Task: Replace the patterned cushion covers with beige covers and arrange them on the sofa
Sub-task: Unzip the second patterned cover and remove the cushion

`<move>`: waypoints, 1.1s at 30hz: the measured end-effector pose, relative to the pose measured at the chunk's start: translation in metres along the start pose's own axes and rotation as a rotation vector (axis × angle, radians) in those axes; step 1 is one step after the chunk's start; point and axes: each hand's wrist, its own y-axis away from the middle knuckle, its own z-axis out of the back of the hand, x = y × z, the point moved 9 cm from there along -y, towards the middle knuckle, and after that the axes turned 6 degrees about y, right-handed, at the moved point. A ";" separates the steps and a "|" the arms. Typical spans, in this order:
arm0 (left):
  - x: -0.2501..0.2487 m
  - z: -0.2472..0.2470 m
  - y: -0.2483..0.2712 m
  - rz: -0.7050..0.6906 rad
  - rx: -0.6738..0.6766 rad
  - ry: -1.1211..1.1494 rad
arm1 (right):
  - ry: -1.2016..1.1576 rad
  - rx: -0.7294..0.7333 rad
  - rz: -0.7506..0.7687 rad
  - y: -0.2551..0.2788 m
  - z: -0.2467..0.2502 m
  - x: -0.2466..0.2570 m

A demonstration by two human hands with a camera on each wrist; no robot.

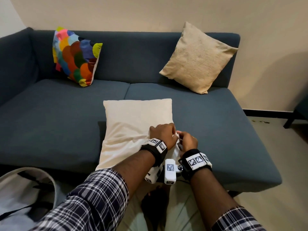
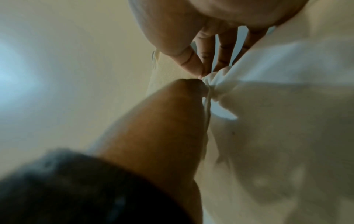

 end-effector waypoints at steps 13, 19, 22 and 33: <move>0.005 -0.012 -0.014 0.129 0.123 0.068 | 0.092 0.030 0.010 -0.003 -0.001 0.009; 0.012 -0.011 -0.017 0.234 0.176 0.155 | 0.071 0.085 0.048 -0.004 0.001 0.008; 0.015 -0.009 -0.016 0.277 0.181 0.206 | 0.072 0.098 0.074 -0.001 0.001 0.009; 0.023 -0.013 -0.012 0.378 0.330 0.287 | 0.126 0.180 0.029 0.012 -0.004 -0.003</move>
